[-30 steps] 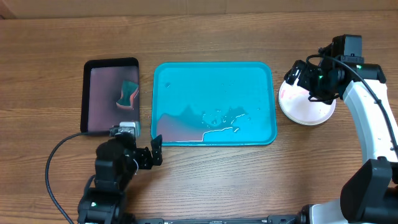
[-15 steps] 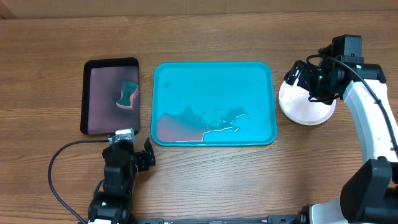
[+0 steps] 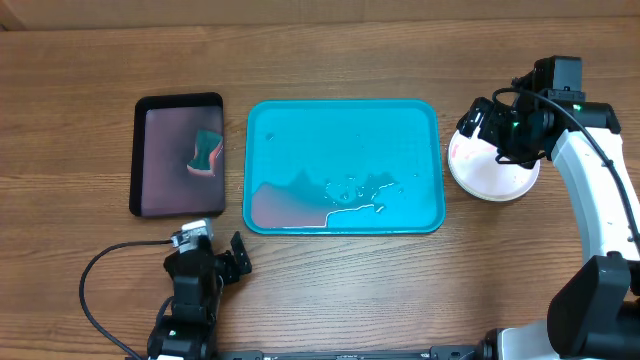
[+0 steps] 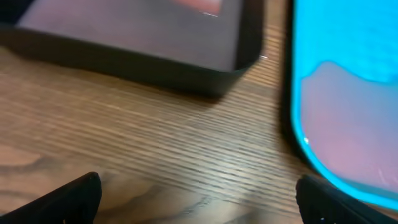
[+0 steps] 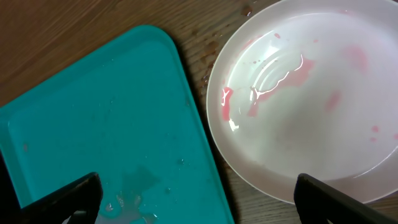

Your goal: Clean dirty plates on tray and stack at the side

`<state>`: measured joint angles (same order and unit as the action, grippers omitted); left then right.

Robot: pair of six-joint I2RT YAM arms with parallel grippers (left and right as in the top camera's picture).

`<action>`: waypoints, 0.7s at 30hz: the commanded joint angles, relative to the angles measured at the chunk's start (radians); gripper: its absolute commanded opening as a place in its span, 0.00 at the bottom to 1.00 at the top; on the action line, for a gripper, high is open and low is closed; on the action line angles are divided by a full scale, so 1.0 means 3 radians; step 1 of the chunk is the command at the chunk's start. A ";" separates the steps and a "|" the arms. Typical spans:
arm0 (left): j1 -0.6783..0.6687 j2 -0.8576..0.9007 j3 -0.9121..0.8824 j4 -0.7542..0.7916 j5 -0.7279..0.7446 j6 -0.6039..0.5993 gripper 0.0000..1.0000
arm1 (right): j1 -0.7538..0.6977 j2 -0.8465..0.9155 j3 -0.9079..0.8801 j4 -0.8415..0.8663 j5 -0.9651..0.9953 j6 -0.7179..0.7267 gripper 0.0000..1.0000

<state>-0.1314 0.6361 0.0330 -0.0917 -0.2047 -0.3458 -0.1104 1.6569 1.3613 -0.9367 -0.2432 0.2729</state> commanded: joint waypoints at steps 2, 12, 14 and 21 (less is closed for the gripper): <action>-0.0020 0.0006 -0.0039 0.0000 -0.0226 -0.0295 1.00 | 0.0006 -0.0081 0.0057 0.0003 0.0022 -0.0041 1.00; -0.0022 0.0015 -0.0038 0.0000 -0.0165 -0.0294 1.00 | 0.0006 -0.0081 0.0057 -0.0024 0.0020 -0.0039 1.00; -0.0022 0.0015 -0.0038 0.0000 -0.0165 -0.0294 1.00 | 0.0006 -0.0081 0.0057 -0.0023 0.0020 -0.0039 1.00; -0.0022 0.0015 -0.0038 0.0000 -0.0165 -0.0294 1.00 | 0.0006 -0.0081 0.0057 -0.0010 -0.0045 -0.0037 1.00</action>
<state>-0.1314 0.6361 0.0326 -0.0921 -0.2401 -0.4175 -0.1104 1.6566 1.3613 -0.9436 -0.2447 0.2729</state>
